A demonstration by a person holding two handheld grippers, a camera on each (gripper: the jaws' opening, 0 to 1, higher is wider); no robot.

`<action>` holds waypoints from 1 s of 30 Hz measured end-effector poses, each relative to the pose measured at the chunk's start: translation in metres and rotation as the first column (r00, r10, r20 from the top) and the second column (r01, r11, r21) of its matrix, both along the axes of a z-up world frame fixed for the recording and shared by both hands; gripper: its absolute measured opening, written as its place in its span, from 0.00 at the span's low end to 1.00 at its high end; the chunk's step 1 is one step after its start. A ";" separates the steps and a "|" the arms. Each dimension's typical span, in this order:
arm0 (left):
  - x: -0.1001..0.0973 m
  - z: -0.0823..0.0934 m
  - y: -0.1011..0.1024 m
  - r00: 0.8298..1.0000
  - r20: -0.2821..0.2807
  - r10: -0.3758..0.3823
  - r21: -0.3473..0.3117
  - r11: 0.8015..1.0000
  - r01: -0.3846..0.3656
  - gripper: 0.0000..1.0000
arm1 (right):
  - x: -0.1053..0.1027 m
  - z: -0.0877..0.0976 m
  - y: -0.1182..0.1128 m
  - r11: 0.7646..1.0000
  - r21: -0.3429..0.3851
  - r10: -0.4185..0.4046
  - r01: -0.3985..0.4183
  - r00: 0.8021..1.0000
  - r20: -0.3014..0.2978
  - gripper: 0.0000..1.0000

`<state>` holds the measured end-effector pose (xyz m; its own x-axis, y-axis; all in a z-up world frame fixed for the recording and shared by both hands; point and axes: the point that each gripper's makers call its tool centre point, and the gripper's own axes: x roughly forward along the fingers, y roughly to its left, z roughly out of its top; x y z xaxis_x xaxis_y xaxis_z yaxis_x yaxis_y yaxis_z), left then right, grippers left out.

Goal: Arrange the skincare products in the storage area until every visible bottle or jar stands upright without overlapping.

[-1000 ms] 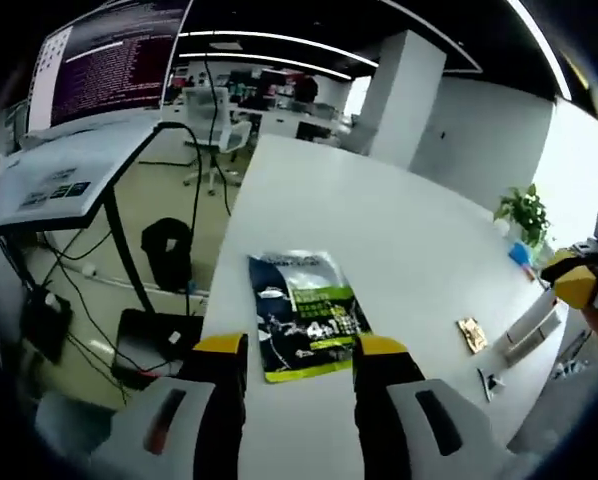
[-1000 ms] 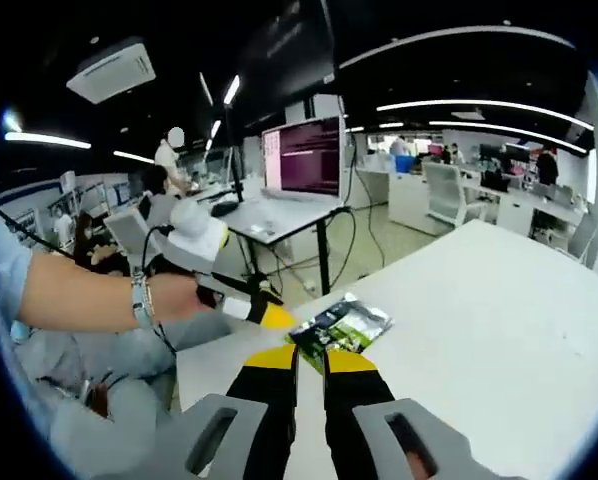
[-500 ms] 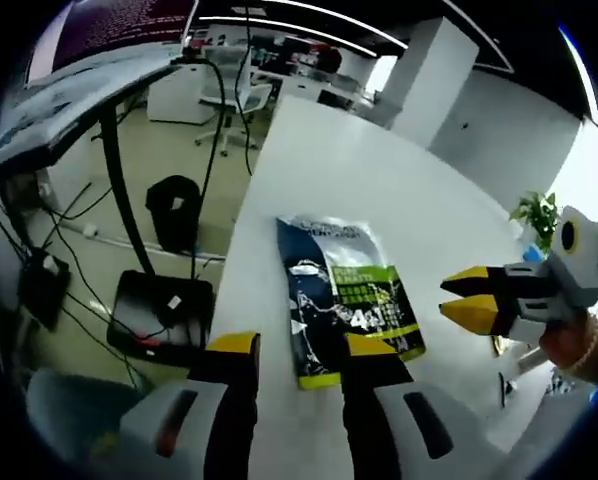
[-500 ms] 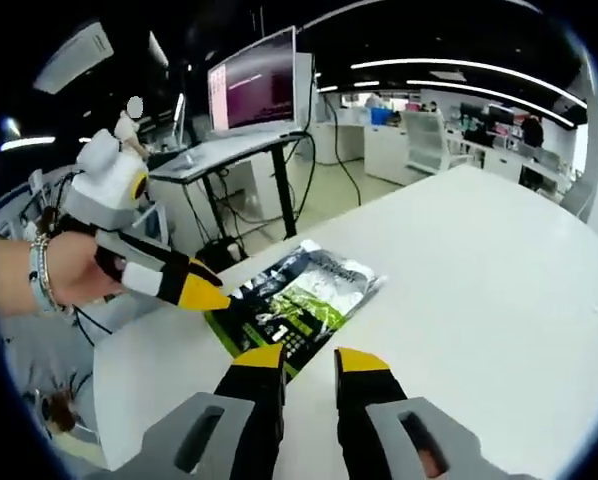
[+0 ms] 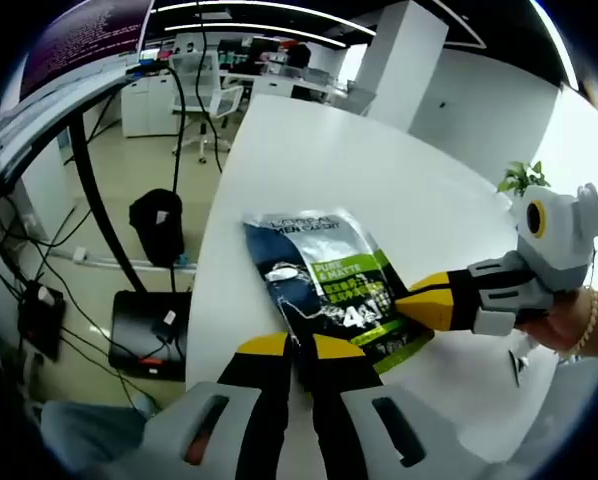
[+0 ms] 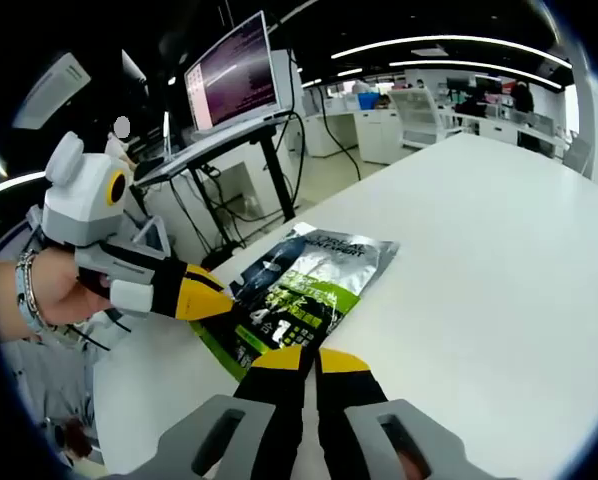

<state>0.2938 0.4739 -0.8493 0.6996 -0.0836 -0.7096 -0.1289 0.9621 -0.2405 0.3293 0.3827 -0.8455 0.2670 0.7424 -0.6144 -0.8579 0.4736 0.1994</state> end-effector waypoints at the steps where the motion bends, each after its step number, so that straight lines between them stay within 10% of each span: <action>1: 0.004 -0.001 0.000 1.000 -0.005 0.005 -0.005 1.000 -0.005 0.00 | 0.000 0.000 0.000 1.000 -0.006 -0.001 0.001 1.000 0.001 0.00; 7: -0.003 0.004 -0.010 0.999 -0.038 -0.013 0.067 0.998 0.015 0.00 | -0.005 0.000 -0.004 0.999 -0.052 -0.010 0.009 1.000 -0.021 0.00; 15: -0.005 0.050 -0.018 0.991 0.134 -0.008 -0.007 1.000 0.009 0.00 | -0.005 0.047 -0.017 0.994 0.091 -0.050 0.061 0.992 -0.119 0.00; 25: -0.034 0.140 -0.044 0.915 0.402 0.035 -0.147 0.989 0.026 0.00 | -0.028 0.126 -0.042 0.956 0.291 -0.022 0.036 0.998 -0.052 0.00; 30: -0.055 0.187 -0.062 0.843 0.537 0.016 -0.205 0.972 0.112 0.00 | -0.050 0.171 -0.060 0.900 0.436 0.012 0.006 0.999 -0.038 0.00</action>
<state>0.2389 0.4117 -0.6622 0.9535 -0.2358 -0.1877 0.1256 0.8771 -0.4636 0.2789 0.3225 -0.6746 0.2469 0.9392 -0.2388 -0.8467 0.3289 0.4182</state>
